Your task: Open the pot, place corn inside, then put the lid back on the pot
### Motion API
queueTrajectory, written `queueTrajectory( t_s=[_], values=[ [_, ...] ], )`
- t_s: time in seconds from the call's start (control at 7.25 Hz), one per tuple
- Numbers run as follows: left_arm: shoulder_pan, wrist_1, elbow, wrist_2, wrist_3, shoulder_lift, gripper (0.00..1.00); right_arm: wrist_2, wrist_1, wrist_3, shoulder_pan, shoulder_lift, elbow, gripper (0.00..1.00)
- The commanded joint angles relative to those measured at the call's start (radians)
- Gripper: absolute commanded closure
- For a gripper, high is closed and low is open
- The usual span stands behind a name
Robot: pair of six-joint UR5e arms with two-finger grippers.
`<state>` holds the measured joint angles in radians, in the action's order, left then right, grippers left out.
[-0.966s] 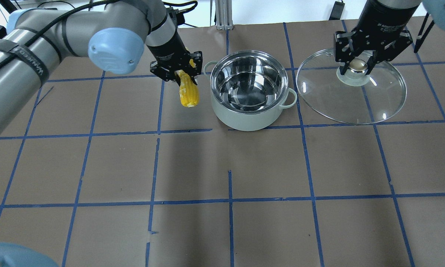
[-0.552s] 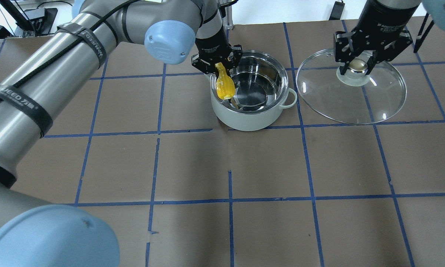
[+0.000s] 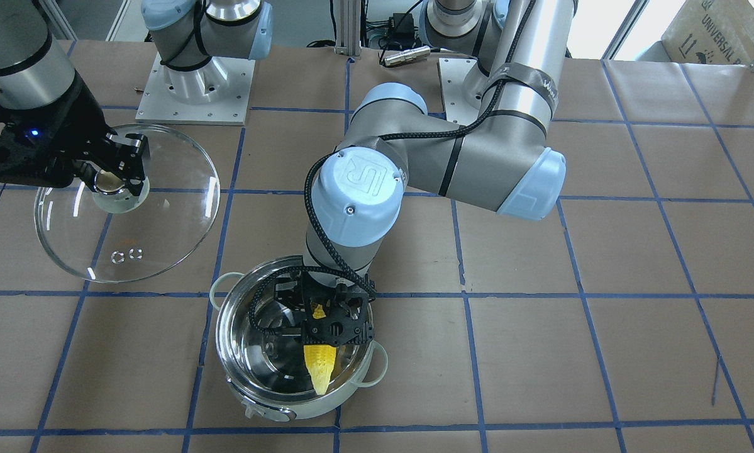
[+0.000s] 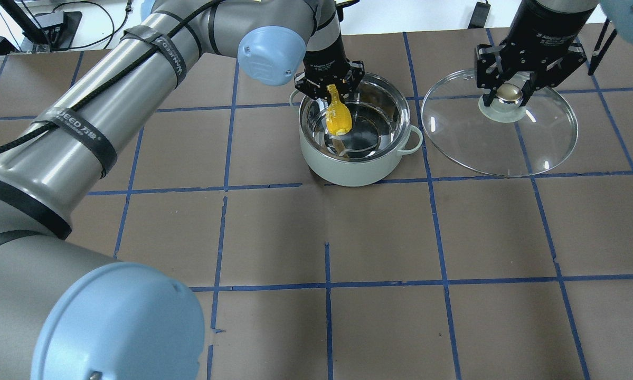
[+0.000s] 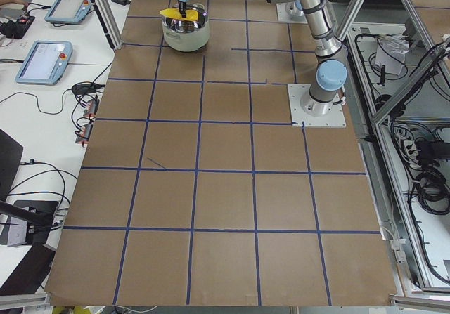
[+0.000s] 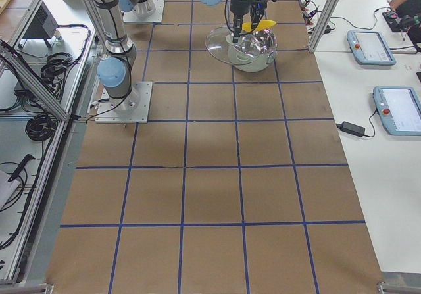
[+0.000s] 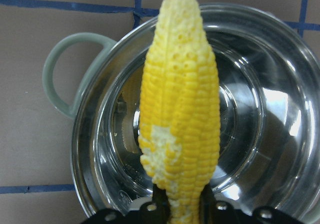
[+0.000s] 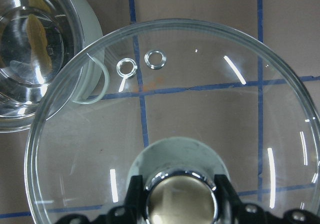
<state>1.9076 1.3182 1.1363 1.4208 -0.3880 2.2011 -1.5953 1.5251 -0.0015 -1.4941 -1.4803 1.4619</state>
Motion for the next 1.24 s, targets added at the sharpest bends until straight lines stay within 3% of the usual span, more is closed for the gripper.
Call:
queueTrajectory(
  t_s=[0.0, 0.69, 1.1],
  values=[
    [0.030, -0.005, -0.006, 0.074, 0.000, 0.035, 0.01, 0.000, 0.006, 0.000, 0.000, 0.000, 0.000, 0.55],
    [-0.011, 0.052, -0.009, 0.081, 0.020, -0.026, 0.00, 0.000, 0.009, 0.000, 0.000, 0.000, 0.000, 0.55],
    [-0.177, 0.256, 0.046, 0.086, 0.269, -0.202, 0.00, 0.005, 0.018, 0.035, -0.029, 0.000, -0.023, 0.58]
  ],
)
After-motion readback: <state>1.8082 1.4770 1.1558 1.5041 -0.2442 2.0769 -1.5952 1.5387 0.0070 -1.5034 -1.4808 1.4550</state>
